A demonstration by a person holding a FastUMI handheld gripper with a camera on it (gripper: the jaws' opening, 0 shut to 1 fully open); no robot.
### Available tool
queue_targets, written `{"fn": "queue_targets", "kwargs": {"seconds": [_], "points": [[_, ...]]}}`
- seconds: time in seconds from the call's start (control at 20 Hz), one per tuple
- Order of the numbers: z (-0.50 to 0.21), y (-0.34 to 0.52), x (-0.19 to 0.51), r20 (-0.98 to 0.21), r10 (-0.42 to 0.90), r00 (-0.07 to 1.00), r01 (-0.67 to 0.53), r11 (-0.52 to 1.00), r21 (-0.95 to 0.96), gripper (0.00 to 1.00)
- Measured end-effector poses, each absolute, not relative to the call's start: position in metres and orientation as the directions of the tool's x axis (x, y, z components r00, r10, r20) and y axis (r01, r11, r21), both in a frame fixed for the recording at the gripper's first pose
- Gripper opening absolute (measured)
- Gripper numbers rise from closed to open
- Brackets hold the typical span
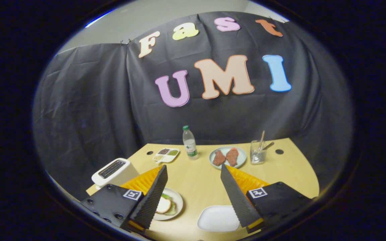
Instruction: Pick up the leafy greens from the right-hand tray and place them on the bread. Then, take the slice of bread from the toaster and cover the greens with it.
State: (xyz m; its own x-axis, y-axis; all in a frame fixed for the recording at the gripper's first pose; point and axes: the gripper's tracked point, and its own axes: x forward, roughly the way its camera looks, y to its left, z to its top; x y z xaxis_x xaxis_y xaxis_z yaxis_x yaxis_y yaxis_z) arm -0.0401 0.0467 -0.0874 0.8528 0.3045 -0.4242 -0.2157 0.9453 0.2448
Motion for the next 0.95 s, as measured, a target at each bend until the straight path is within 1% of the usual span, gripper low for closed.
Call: {"fn": "queue_targets", "kwargs": {"seconds": [0.15,0.35,0.5,0.75,0.95], "points": [[-0.065,0.019,-0.037,-0.381,0.222,0.897,-0.17,0.971,0.166,0.99],[-0.053,-0.001,-0.026,-0.311,0.133,0.941,-0.096,0.987,0.13,0.99],[-0.04,-0.021,-0.027,-0.281,0.08,0.957,-0.051,0.993,0.108,0.99],[-0.029,-0.037,-0.031,-0.254,0.052,0.966,-0.028,0.995,0.098,0.99],[-0.032,-0.031,-0.029,-0.25,0.057,0.966,-0.032,0.994,0.102,0.99]]}}
